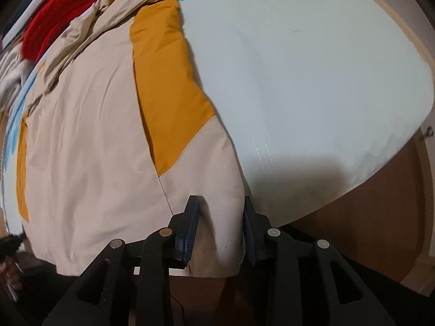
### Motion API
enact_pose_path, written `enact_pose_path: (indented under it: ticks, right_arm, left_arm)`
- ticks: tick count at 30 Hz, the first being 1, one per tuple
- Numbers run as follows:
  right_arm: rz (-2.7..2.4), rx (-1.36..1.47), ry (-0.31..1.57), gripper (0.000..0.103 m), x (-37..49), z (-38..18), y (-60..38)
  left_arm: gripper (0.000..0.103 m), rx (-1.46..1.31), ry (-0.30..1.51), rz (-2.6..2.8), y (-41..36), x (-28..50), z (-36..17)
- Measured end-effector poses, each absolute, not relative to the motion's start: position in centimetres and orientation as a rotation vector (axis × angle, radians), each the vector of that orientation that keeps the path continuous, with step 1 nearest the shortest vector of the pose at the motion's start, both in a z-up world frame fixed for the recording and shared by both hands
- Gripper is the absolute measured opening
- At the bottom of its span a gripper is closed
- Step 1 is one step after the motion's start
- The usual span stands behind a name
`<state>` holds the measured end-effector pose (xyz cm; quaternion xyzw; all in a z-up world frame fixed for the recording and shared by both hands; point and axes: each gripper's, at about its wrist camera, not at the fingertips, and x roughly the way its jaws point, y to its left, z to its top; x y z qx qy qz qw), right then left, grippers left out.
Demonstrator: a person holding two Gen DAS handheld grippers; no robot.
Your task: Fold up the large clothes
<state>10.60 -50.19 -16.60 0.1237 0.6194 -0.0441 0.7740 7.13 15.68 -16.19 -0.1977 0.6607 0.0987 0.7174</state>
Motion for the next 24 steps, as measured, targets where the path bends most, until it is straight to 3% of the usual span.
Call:
enact_pose_path:
  ticks: [2, 3, 6, 15, 24]
  right_arm:
    - [-0.081, 0.238, 1.341, 0.028, 10.4, -16.4, -49.9]
    - [-0.077, 0.232, 1.339, 0.018, 10.4, -16.4, -49.7]
    - [-0.062, 0.195, 1.322, 0.008, 10.0, -15.9, -48.9]
    - [-0.032, 0.195, 1.193, 0.004, 9.6, -12.7, -49.0]
    - [0.086, 0.252, 1.015, 0.003, 8.5, -5.6, -48.0]
  left_arm:
    - [0.014, -0.407, 1.458, 0.221, 15.3, 7.2, -16.2]
    - [0.014, -0.397, 1.457, 0.222, 15.2, 7.2, -16.2]
    - [0.015, -0.395, 1.451, 0.226, 15.2, 7.2, -16.2]
    - [0.004, -0.325, 1.37, 0.198, 13.2, 5.9, -13.3]
    - [0.002, -0.328, 1.119, 0.044, 11.7, 2.6, -3.9]
